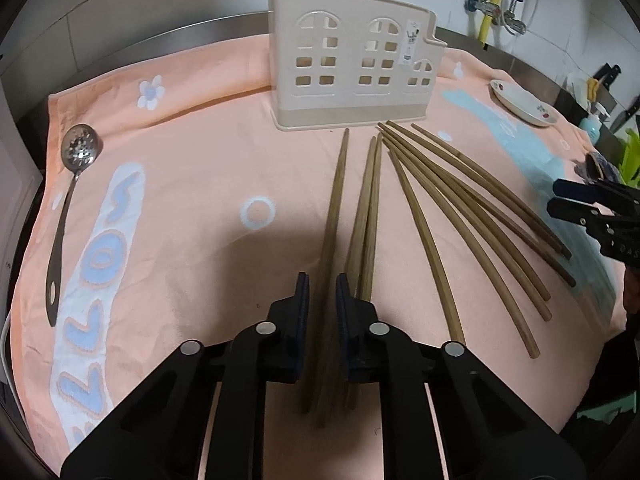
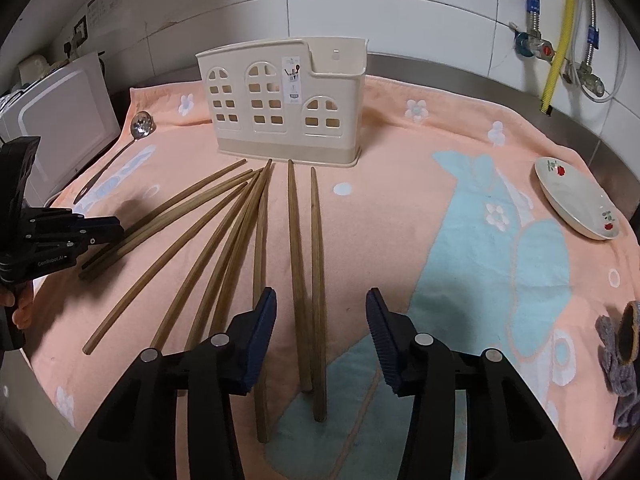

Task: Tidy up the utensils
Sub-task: 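Lower the left tool and close on a wooden chopstick while the right tool grasps another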

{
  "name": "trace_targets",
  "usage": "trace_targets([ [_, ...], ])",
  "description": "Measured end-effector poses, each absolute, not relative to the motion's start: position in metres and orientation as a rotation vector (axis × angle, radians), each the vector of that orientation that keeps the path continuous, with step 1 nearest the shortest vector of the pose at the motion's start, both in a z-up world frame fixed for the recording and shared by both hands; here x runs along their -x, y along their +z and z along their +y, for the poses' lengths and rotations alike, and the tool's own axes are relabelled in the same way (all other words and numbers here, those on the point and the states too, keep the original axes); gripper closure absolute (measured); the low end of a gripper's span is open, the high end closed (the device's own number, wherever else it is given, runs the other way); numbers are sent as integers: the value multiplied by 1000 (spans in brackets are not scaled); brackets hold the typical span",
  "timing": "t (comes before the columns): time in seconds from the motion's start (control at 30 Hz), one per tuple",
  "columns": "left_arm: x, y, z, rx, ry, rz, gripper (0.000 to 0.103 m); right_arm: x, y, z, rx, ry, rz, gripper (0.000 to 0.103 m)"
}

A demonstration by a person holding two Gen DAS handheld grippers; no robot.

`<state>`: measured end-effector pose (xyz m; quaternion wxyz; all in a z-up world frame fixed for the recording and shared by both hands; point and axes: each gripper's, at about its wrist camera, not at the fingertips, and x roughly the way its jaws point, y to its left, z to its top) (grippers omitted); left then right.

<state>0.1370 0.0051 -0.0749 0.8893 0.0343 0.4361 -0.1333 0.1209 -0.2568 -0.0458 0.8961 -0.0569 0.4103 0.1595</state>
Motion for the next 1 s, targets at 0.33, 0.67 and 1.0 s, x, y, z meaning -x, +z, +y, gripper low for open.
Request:
trace_targets([
  [0.33, -141, -84, 7, -71, -292, 923, 95, -125, -55, -259, 111, 331, 882, 71],
  [0.67, -143, -86, 9, -53, -296, 910, 94, -129, -66, -255, 106, 349, 907, 82],
  [1.0, -143, -86, 3, -65, -262, 907, 94, -135, -68, -251, 110, 353, 916, 91],
])
